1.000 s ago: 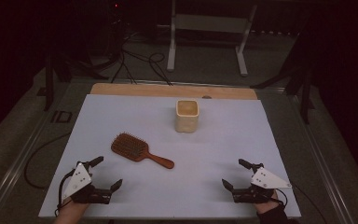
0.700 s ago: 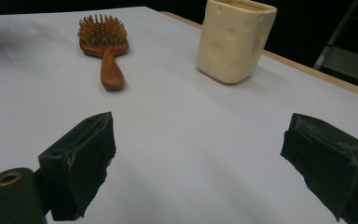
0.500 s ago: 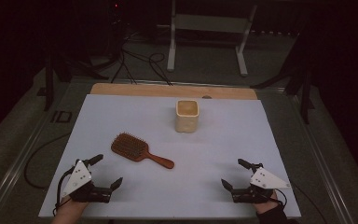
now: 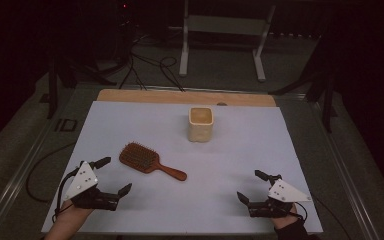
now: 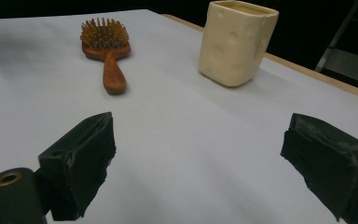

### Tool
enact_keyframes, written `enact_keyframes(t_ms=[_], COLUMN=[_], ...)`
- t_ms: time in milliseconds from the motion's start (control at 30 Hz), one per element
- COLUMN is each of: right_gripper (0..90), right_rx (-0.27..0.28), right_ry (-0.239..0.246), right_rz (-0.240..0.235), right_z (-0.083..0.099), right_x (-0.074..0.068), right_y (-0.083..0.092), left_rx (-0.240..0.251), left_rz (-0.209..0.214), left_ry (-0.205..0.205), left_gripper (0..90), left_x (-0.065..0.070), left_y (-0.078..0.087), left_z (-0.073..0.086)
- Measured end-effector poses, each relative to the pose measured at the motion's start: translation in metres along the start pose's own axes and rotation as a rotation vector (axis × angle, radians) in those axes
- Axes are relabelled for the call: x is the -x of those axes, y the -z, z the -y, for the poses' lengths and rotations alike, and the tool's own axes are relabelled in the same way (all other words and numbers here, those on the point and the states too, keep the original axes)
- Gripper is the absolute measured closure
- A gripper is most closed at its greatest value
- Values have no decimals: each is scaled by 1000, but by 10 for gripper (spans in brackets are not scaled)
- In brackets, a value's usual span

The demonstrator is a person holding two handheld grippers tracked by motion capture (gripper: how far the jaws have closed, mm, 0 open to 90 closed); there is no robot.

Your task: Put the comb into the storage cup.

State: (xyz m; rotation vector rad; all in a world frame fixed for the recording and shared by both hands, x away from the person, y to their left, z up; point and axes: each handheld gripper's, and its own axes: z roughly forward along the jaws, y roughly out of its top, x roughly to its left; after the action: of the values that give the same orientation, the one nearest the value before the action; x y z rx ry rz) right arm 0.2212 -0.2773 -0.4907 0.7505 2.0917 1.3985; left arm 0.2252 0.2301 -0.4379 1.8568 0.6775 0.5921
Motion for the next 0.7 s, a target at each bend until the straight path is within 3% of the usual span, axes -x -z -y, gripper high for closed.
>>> enact_keyframes(t_ms=[500,700], right_gripper=[85,85], right_rx=[10,13], right_ry=[-12,-13], right_rz=[-5,-5], right_z=[0,0], right_x=[1,1], right_y=[0,0], left_rx=[-24,-67], left_rz=[35,72], left_ry=[-1,4], left_gripper=[0,0], left_x=[-6,-4], left_y=[-11,-21], left_z=[-38,-53])
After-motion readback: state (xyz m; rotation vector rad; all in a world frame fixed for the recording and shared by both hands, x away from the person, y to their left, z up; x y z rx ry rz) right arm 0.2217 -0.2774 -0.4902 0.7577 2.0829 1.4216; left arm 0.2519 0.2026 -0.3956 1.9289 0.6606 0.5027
